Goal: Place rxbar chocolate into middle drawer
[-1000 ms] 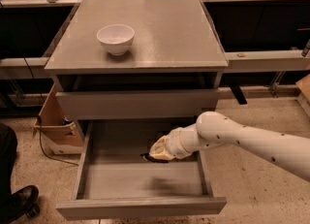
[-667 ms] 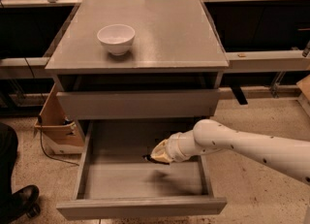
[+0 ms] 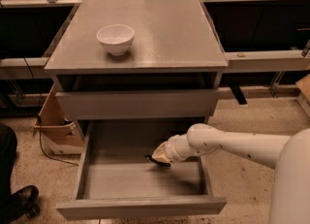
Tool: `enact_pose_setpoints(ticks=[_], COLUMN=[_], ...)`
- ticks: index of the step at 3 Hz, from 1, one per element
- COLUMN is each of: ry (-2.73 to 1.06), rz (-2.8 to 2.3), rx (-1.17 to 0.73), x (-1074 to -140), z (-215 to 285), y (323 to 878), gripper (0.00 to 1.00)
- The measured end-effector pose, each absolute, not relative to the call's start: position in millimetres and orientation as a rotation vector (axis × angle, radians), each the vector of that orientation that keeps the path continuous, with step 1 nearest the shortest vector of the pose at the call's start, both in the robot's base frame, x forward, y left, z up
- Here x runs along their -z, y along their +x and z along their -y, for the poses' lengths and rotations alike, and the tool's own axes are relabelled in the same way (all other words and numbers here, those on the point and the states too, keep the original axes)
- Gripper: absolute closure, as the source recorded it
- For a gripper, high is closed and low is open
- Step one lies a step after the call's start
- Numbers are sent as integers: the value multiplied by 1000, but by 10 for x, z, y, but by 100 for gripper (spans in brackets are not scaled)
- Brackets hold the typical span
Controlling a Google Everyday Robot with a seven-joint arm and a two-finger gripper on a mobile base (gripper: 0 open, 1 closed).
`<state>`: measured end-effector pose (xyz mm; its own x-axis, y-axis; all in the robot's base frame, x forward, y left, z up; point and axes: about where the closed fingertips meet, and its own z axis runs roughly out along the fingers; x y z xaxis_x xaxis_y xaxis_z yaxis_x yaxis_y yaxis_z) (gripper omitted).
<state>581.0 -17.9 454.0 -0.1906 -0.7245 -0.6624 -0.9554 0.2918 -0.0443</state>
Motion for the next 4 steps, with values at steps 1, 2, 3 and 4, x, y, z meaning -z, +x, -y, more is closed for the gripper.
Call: enact_pose_setpoints(ticks=[1, 2, 3, 4], ry=[-1476, -1459, -1451, -1431], rz=[-2027, -2057, -2064, -2070], rx=[-518, -532, -539, -557], x=[-4357, -4241, -4221, -4236], z=[189, 194, 191, 179], y=[5828, 5792, 5775, 5737], gripper=[59, 35, 4, 0])
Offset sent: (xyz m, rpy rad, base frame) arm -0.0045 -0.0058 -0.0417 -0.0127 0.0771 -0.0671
